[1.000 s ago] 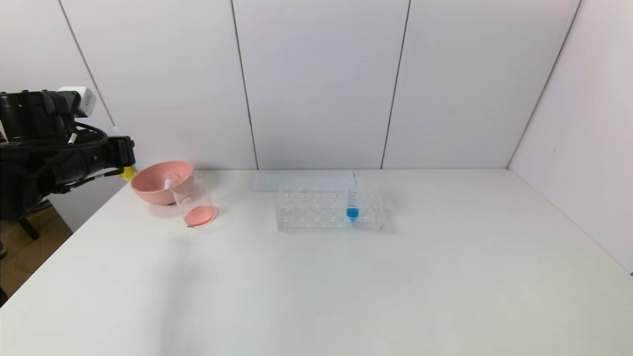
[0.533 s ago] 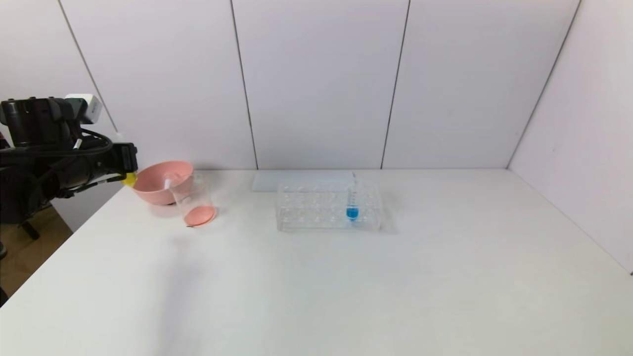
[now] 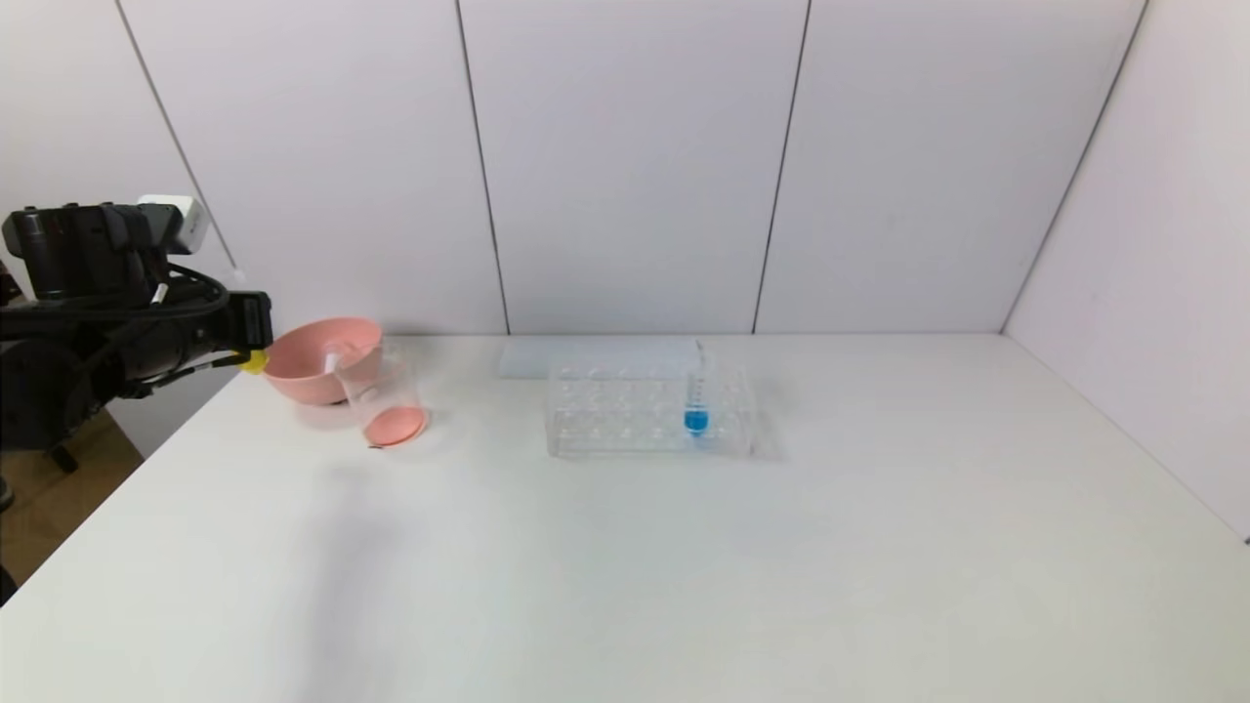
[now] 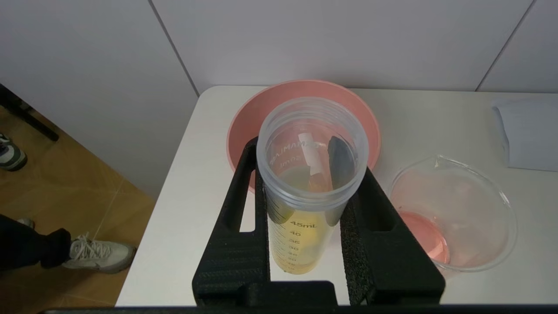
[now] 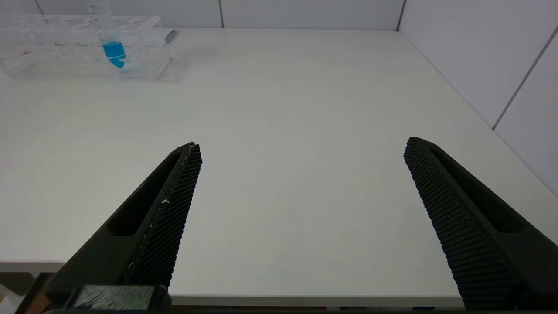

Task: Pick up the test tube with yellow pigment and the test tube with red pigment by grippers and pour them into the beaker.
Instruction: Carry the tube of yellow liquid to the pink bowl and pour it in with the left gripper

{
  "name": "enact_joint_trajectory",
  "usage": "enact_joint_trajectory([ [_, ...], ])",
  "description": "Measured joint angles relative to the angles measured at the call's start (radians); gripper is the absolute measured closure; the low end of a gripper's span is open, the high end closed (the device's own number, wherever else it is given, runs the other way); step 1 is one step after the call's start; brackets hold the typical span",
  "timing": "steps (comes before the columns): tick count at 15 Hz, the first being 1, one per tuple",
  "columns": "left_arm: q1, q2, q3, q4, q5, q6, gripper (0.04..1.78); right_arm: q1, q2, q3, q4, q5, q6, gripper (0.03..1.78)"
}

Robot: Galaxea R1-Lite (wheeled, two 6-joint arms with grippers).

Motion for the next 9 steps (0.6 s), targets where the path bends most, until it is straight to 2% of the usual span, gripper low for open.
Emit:
enact_joint_trajectory([
  [9,-0.003,0.034,0.007,-0.083,-0.010,0.003,1.35,0.000,0.000,0.000,0.000,0.000,0.000,0.11],
])
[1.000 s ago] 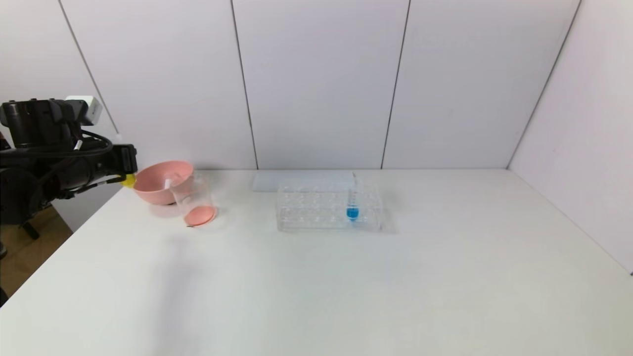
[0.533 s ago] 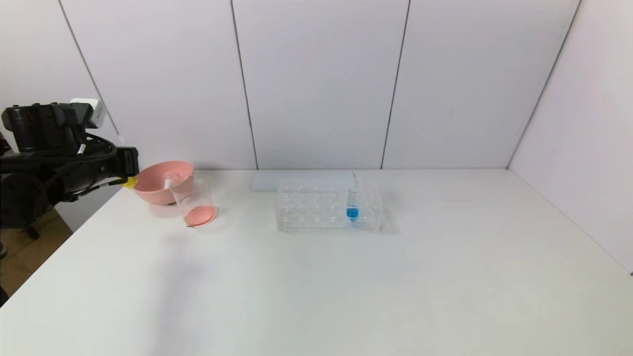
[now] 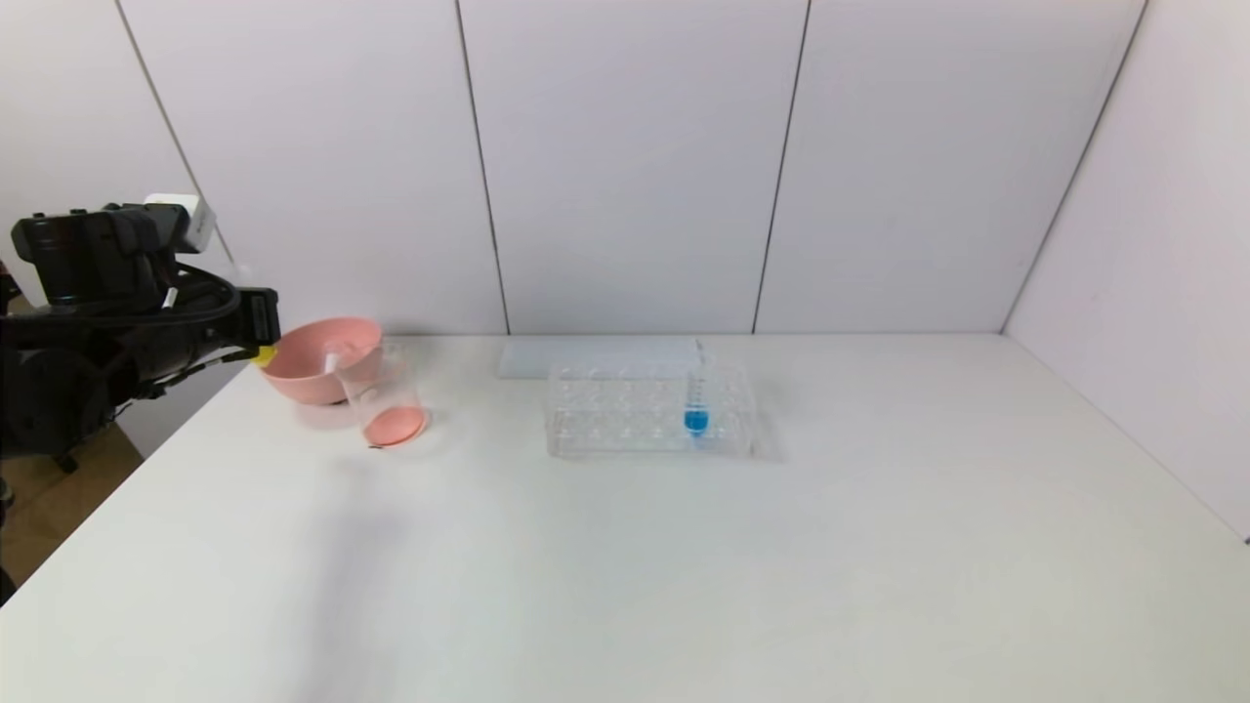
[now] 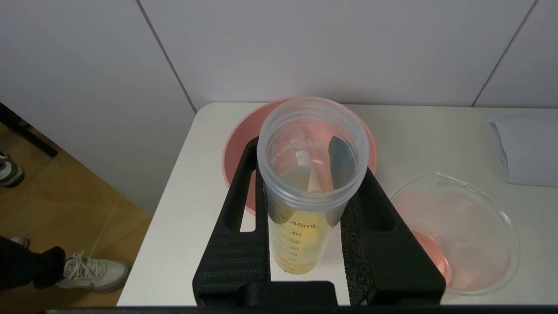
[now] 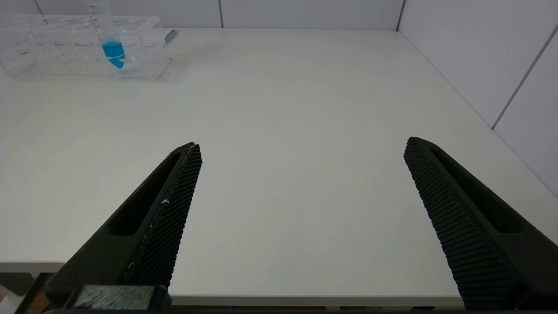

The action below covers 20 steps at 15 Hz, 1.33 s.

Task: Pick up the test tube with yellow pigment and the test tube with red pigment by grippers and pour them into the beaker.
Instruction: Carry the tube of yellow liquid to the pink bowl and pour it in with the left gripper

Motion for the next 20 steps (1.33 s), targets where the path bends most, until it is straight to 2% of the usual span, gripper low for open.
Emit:
enact_joint_trajectory([
  [4,0.008,0.023,-0.010,0.001,-0.034,0.001,1.35,0.000,0.000,0.000,0.000,0.000,0.000,0.11],
  [11,0.066,0.031,-0.040,0.035,-0.235,0.059,1.35,0.000,0.000,0.000,0.000,0.000,0.000,0.11],
  [20,0.079,0.024,-0.186,0.307,-0.426,0.211,1.35,0.000,0.000,0.000,0.000,0.000,0.000,0.11],
])
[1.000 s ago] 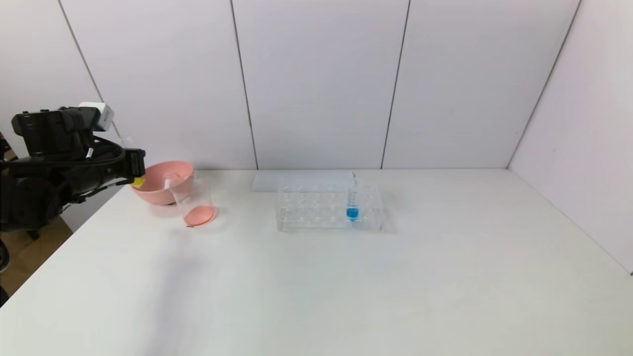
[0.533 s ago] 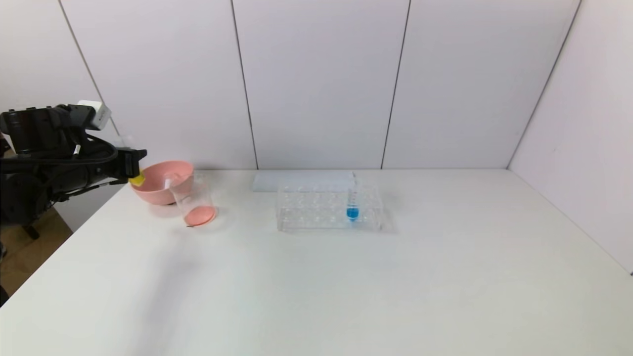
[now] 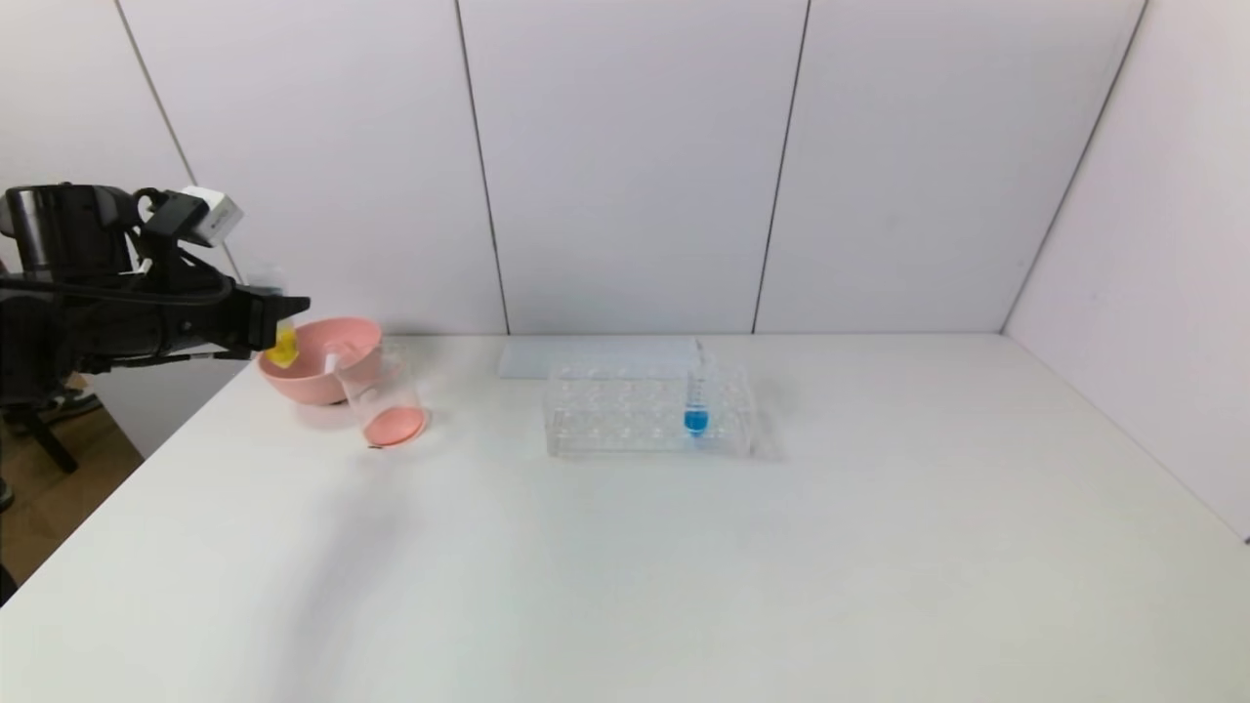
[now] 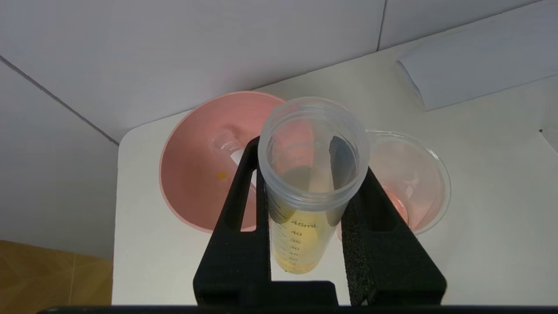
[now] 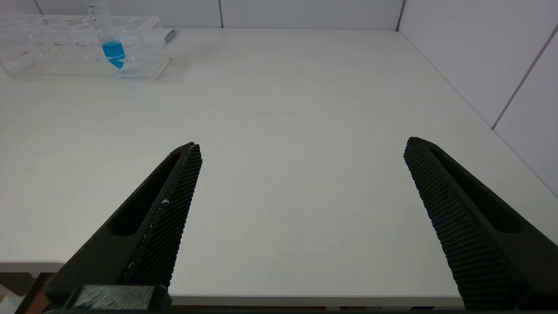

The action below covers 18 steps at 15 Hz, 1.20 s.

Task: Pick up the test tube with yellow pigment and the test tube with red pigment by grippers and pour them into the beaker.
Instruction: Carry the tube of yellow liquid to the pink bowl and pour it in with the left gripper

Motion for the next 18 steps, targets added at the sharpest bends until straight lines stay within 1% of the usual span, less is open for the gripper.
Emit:
enact_joint_trajectory([
  [5,0.021,-0.004,-0.040,0.079,-0.087,0.055,1.35,0.000,0.000,0.000,0.000,0.000,0.000,0.11],
  [7,0.028,-0.004,-0.064,0.140,-0.111,0.086,1.35,0.000,0.000,0.000,0.000,0.000,0.000,0.11],
  [13,0.044,-0.007,-0.155,0.339,-0.122,0.231,1.35,0.001,0.000,0.000,0.000,0.000,0.000,0.11],
  [15,0.050,-0.007,-0.170,0.360,-0.131,0.251,1.35,0.000,0.000,0.000,0.000,0.000,0.000,0.11],
  [16,0.054,-0.006,-0.178,0.376,-0.154,0.266,1.35,0.000,0.000,0.000,0.000,0.000,0.000,0.11],
  [18,0.063,-0.002,-0.187,0.389,-0.172,0.282,1.35,0.000,0.000,0.000,0.000,0.000,0.000,0.11],
])
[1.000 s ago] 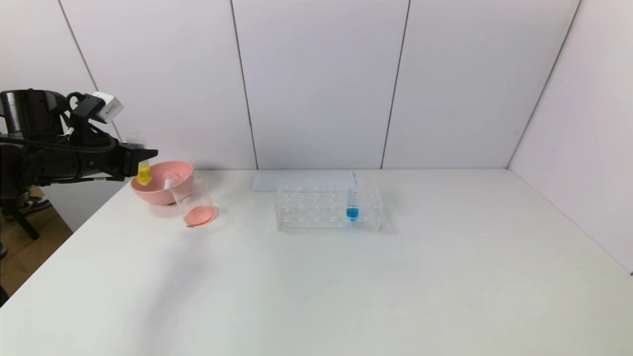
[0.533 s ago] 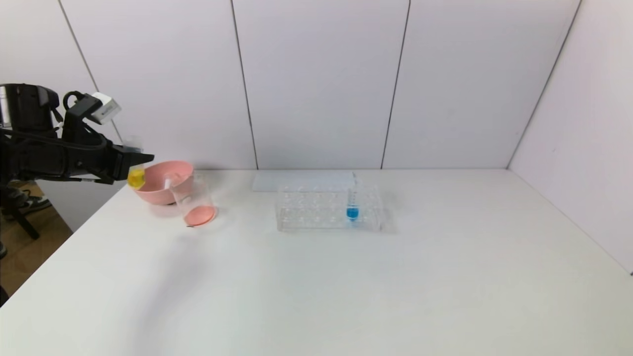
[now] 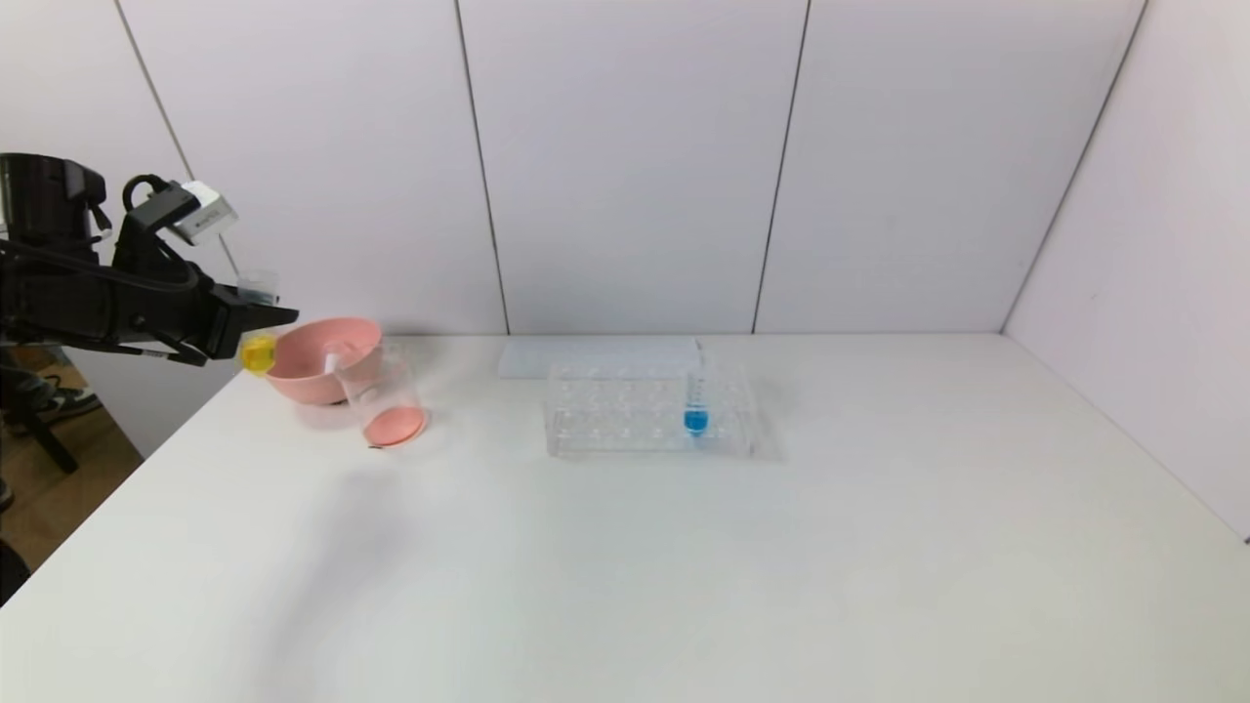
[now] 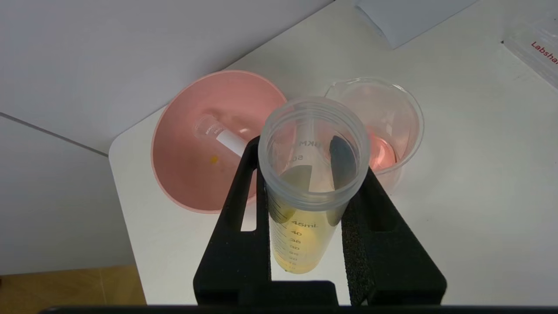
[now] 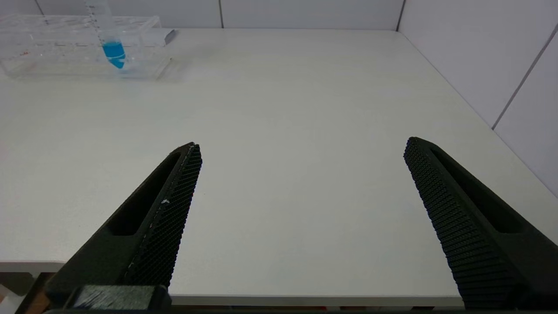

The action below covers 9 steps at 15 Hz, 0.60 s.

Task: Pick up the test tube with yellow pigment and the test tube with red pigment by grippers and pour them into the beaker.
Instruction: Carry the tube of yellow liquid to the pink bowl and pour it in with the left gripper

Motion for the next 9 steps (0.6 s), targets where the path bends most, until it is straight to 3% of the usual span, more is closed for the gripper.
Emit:
enact_joint_trajectory([
  [9,0.005,0.015,-0.063,0.131,-0.038,0.113,1.35,0.000,0.000,0.000,0.000,0.000,0.000,0.11],
])
